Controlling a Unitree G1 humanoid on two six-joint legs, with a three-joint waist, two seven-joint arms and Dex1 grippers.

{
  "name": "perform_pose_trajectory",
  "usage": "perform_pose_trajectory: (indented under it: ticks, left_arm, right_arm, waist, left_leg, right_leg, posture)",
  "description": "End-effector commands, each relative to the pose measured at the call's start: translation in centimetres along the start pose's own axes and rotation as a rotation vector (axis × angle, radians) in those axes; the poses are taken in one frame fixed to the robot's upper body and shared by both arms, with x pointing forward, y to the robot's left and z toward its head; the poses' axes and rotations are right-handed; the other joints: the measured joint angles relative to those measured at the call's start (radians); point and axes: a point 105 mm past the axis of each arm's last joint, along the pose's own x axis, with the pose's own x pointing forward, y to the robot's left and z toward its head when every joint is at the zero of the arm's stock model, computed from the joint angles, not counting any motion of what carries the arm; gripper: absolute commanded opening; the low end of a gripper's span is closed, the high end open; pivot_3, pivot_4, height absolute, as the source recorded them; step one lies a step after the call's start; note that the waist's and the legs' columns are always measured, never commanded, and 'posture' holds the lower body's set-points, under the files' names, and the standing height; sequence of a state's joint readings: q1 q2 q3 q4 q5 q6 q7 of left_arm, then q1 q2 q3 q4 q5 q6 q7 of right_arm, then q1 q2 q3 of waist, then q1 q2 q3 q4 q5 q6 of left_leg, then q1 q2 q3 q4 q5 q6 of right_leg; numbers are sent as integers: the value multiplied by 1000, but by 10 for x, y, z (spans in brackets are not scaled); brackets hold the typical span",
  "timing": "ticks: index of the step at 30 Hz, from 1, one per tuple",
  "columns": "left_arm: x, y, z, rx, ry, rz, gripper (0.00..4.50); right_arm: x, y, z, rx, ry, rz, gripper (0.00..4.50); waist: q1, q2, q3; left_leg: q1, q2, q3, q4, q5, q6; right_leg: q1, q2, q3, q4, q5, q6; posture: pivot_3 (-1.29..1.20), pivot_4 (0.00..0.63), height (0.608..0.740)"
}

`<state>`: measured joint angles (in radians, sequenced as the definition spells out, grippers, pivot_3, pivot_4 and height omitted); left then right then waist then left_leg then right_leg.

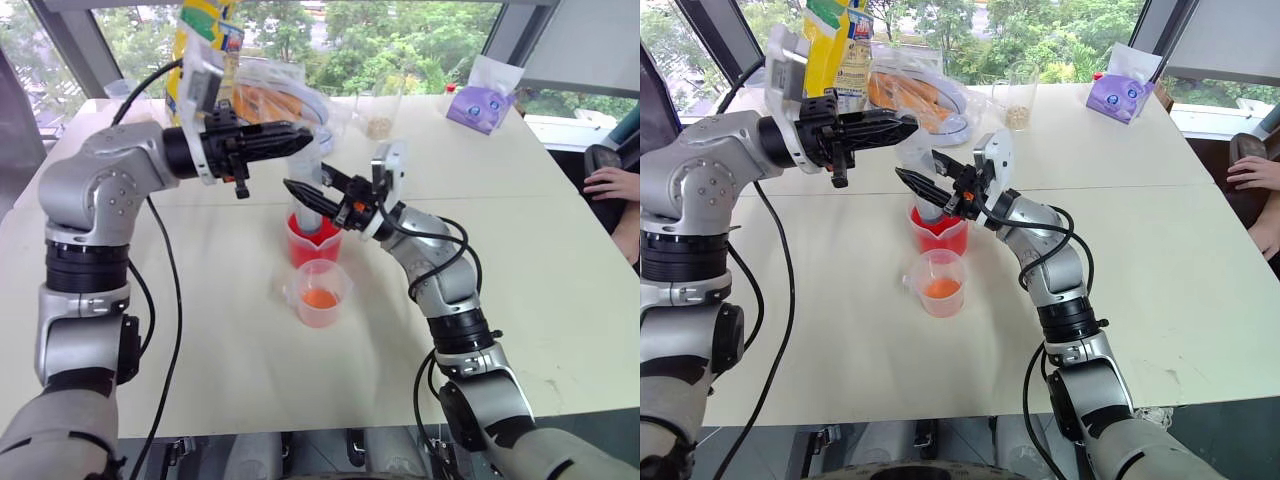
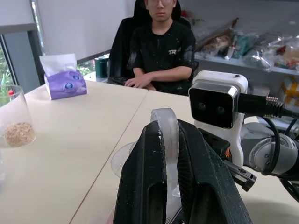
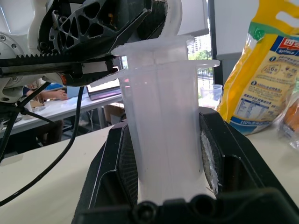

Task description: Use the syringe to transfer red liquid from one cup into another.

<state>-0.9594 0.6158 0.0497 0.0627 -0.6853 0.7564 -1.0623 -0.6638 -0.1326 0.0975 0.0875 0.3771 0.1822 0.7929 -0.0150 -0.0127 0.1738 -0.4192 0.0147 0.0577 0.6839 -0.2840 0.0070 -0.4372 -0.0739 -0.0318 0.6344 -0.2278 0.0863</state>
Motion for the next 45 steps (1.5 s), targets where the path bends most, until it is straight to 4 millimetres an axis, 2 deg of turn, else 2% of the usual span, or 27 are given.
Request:
perform_pose_trajectory:
  ticks: [1,8,20,26,31,33,35,38,41,45]
  left_arm:
    - [2,-5,39,132,-84,-13,30]
    - [2,-1,44,147,-97,3,30]
    - [3,0,46,155,-109,5,30]
    - [3,0,43,135,-105,2,30]
    - [3,0,30,86,-65,3,30]
    - [1,3,24,61,-55,24,852]
    - [-2,5,19,50,-45,41,1259]
    - [-8,5,13,33,-34,62,2910]
    - [-16,4,8,36,-13,77,4329]
    - [-33,1,5,43,16,94,4425]
  right_arm:
    - [-1,8,-20,46,56,28,1430]
    - [-3,8,-26,56,74,29,1430]
    - [-2,7,-23,43,74,36,1430]
    - [1,5,-16,30,54,34,1430]
    - [5,1,3,4,10,30,1430]
    - [6,1,10,-4,-2,30,1430]
    - [6,0,14,-10,-8,31,1430]
    - [6,0,19,-13,-17,30,1430]
    - [6,1,21,-12,-19,30,1430]
    - [6,0,24,-14,-29,21,1430]
  waist:
    - [0,0,0]
    - [0,0,0]
    - [0,0,0]
    - [0,0,0]
    - [0,0,0]
    - [0,0,0]
    - [0,0,0]
    - [-1,0,0]
    - [-2,0,0]
    - [-2,0,0]
  left_leg:
    - [0,0,0,0,0,0]
    - [0,0,0,0,0,0]
    - [0,0,0,0,0,0]
    - [0,0,0,0,0,-1]
    - [0,0,0,0,1,-1]
    - [0,0,0,0,1,-1]
    - [0,0,0,0,1,-1]
    - [0,0,0,0,1,-1]
    - [0,0,0,0,1,-1]
    - [0,0,0,0,1,-1]
  right_leg:
    - [0,0,0,0,0,0]
    - [0,0,0,0,0,0]
    - [0,0,0,1,0,0]
    - [0,0,0,1,0,0]
    - [0,0,0,1,0,0]
    - [0,0,0,1,0,0]
    - [0,0,0,1,0,0]
    - [0,0,0,1,0,0]
    - [0,0,0,1,0,0]
    - [0,0,0,1,0,0]
  posture:
    - [0,150,740]
    - [0,150,740]
    - [0,150,740]
    - [0,150,740]
    - [0,150,740]
    - [0,150,740]
    - [0,150,740]
    - [0,150,740]
    - [0,150,740]
    - [0,150,740]
